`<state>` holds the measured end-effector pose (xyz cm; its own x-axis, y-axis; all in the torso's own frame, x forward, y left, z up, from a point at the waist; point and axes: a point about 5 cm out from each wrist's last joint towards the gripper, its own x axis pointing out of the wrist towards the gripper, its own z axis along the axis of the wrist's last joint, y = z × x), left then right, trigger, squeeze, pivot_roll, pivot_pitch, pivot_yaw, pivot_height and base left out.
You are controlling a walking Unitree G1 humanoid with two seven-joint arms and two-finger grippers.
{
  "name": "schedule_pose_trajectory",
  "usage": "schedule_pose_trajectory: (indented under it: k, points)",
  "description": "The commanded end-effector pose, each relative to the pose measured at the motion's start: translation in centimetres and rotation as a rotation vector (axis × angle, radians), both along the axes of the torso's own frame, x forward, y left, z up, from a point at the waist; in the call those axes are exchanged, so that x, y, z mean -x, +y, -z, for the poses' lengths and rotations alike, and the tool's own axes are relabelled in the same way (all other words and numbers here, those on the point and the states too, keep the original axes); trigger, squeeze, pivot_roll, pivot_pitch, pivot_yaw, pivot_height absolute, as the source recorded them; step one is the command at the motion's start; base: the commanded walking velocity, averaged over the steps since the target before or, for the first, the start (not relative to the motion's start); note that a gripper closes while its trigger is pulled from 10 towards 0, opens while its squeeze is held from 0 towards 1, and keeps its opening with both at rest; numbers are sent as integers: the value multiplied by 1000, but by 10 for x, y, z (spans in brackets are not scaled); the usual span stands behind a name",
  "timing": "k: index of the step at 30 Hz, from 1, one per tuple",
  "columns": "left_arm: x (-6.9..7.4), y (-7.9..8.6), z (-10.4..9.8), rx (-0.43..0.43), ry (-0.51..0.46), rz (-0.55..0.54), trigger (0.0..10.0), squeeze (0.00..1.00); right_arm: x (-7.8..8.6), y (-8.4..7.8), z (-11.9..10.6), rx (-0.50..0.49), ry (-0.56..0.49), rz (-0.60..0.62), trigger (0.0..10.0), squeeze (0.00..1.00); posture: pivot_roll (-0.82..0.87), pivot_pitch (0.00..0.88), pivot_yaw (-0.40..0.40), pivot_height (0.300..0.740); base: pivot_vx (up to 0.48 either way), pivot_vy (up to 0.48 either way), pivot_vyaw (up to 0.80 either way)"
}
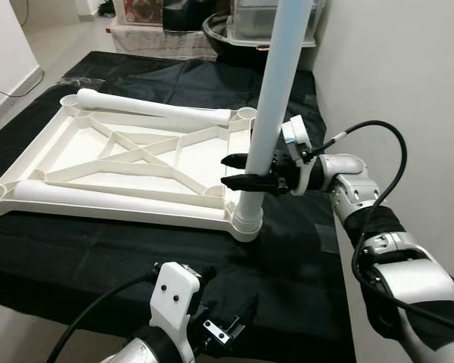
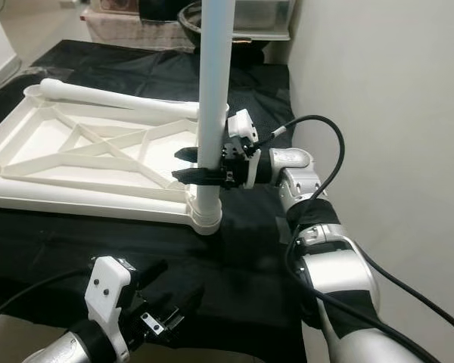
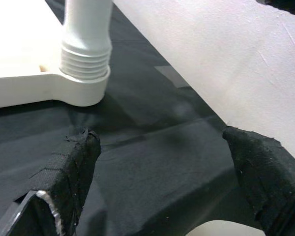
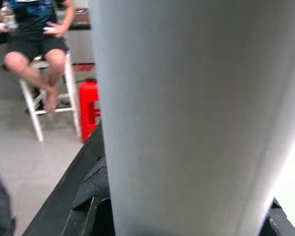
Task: Building children table
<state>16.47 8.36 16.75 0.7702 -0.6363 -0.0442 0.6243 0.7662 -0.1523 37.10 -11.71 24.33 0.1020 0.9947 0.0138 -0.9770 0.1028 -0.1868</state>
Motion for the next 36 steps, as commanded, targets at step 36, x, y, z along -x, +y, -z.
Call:
schedule_pose_trajectory:
  k: [36]
  points:
    - [-19,2,1,-5,-39,-67,10000,0,-25,8,56,-87,224,1226,10000,0,219,178,-90,740,0,0,0]
